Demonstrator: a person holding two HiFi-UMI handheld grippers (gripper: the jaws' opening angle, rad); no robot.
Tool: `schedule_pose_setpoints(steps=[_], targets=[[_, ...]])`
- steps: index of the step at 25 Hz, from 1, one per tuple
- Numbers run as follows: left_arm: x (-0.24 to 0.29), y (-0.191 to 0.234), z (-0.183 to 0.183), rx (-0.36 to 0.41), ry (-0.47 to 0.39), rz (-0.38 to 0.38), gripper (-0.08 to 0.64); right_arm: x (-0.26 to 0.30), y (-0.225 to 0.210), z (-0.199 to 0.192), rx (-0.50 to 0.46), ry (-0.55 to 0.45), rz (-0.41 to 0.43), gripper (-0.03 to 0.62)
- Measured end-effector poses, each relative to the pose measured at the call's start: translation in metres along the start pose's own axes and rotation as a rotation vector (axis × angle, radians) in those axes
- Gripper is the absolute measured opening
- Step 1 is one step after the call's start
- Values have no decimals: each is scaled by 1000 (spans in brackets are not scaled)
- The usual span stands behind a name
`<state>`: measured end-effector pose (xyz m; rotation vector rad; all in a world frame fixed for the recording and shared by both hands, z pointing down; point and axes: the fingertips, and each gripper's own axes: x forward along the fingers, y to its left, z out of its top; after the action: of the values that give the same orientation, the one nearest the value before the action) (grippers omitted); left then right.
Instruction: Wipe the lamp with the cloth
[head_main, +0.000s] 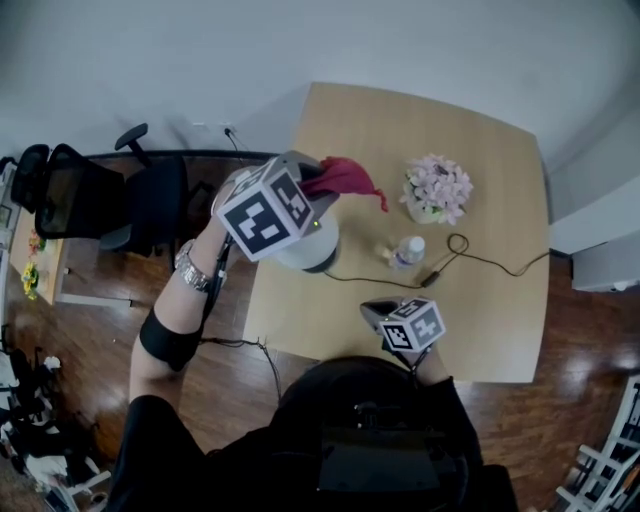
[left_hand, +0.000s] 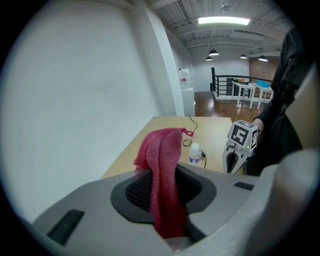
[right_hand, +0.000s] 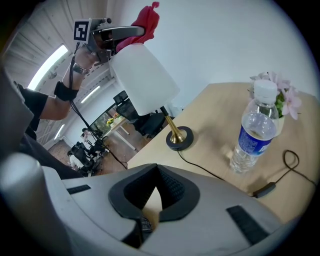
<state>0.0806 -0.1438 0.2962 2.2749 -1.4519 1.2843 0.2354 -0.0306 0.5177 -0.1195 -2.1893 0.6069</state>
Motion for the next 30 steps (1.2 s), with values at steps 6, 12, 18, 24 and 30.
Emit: schedule_pose_setpoints(steps=[6,12,18,24,30], targets=[[-16,-16,-17,4,25,11,108,2,11,0,-33,11,19,4],[-40,-11,-49,-37,55,62,109,9,20,0,-52,20,30,4],[-56,16,-73,-82,69,135,109,14,26,4,-60,24,36,3],[-40,39,-80,-123,57,135,109,12,22,2,-31,11,21,5],[-19,52,-54,-94,32,112,109,2,10,-4,18,-16,-21,4]])
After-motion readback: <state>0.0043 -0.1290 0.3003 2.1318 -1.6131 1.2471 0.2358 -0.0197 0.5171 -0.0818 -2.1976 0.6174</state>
